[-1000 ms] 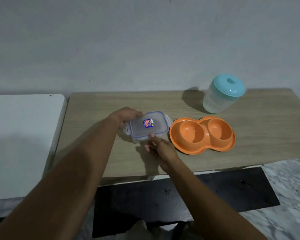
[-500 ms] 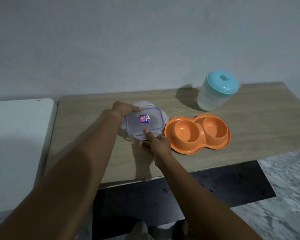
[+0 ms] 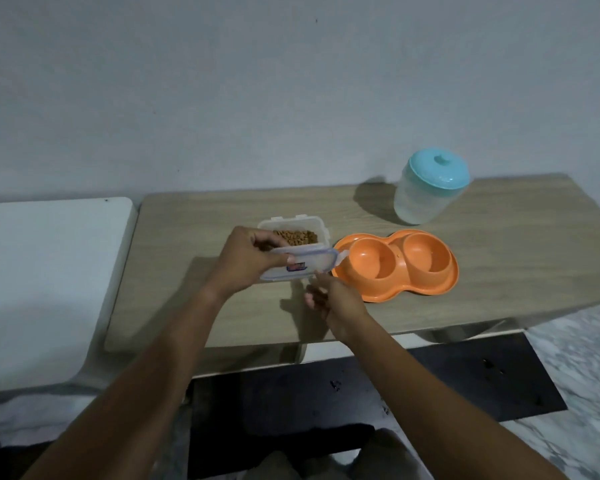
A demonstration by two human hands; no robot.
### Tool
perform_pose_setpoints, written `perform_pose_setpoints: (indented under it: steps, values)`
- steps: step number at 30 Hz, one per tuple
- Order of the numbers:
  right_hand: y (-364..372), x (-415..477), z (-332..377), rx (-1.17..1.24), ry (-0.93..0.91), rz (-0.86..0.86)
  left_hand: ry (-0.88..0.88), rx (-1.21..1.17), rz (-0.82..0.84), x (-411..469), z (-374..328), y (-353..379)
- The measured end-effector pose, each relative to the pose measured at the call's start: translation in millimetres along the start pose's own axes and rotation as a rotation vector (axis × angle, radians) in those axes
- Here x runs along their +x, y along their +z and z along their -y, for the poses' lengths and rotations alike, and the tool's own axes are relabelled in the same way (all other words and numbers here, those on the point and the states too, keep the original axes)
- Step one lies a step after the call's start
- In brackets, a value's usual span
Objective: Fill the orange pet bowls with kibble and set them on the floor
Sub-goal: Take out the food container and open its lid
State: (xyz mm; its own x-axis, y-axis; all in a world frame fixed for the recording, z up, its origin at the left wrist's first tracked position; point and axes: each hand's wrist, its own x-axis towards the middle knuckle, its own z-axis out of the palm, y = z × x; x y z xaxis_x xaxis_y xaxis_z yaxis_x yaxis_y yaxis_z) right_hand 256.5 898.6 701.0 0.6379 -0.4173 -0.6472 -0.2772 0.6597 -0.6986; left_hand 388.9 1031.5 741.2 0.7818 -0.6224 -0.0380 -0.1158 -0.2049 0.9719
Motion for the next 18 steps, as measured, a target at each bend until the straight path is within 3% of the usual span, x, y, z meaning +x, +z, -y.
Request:
perform_pose_setpoints:
  steps: [3,6,13,18]
  values:
    - [-11,-7,15,0.143,0.076,0.036,0.001,0.044,0.017,-21,9,9]
    - [-21,-5,18,0.030,0.091,-0.023,-0.033,0.135,0.056,-36,14,17]
    - [-33,9,-5,-0.658,-0.101,-0.220,-0.158,0.507,0.168,-52,18,32]
    - [-35,10,-8,-1.127,-0.310,-0.328,-0.224,0.506,0.172,-54,26,35]
